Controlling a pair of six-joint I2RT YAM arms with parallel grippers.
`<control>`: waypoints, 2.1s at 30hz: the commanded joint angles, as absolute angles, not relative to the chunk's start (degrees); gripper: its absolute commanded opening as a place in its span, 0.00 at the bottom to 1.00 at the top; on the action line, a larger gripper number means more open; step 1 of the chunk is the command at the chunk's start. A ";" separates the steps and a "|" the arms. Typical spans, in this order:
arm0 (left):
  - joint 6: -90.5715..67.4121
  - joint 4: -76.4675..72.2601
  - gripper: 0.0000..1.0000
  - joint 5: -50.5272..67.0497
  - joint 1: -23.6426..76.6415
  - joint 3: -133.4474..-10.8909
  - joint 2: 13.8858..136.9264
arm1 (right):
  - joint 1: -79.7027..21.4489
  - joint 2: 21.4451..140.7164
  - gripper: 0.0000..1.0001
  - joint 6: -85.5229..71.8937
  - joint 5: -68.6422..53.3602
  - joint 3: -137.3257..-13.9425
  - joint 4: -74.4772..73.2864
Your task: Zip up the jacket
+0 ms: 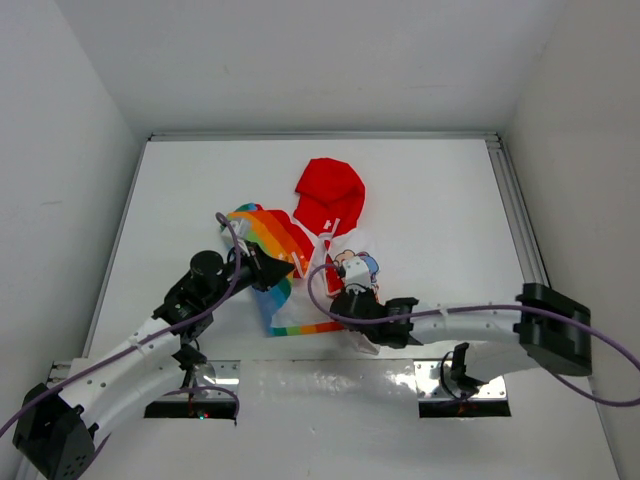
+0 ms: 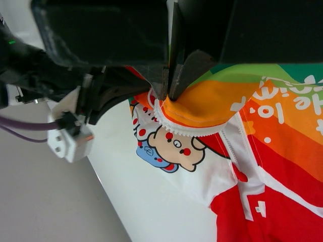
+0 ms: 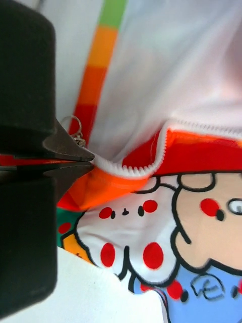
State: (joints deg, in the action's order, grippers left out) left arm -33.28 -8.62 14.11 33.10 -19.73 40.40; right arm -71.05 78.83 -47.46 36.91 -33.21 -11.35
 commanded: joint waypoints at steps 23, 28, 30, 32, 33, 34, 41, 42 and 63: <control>-32.61 -11.34 0.00 14.50 33.75 -21.62 41.65 | -71.72 72.33 0.25 -49.40 26.72 -34.54 -24.96; -32.87 -11.61 0.00 14.59 33.66 -21.70 41.84 | -71.63 75.84 0.37 -48.96 26.45 -34.10 -21.71; -32.70 -11.34 0.00 14.50 33.75 -21.45 41.40 | -71.72 77.16 0.39 -48.52 27.42 -33.49 -20.40; -32.96 -11.60 0.00 14.33 33.75 -21.18 40.96 | -71.72 78.57 0.42 -48.43 29.25 -33.22 -19.16; -32.96 -11.34 0.00 14.33 33.66 -21.44 41.04 | -71.72 79.10 0.42 -48.51 29.70 -33.22 -18.90; -32.87 -10.90 0.00 14.33 33.66 -21.71 41.13 | -71.63 79.54 0.42 -48.52 30.06 -33.14 -18.20; -32.70 -10.90 0.00 14.33 33.75 -21.36 41.04 | -71.54 82.62 0.37 -49.75 30.15 -31.03 -13.89; -32.70 -11.16 0.00 14.33 33.66 -21.01 40.96 | -71.54 82.79 0.32 -49.83 30.23 -30.24 -12.93; -33.57 -12.04 0.00 14.85 33.66 -20.74 41.04 | -71.63 75.85 0.25 -51.50 30.67 -25.49 -9.84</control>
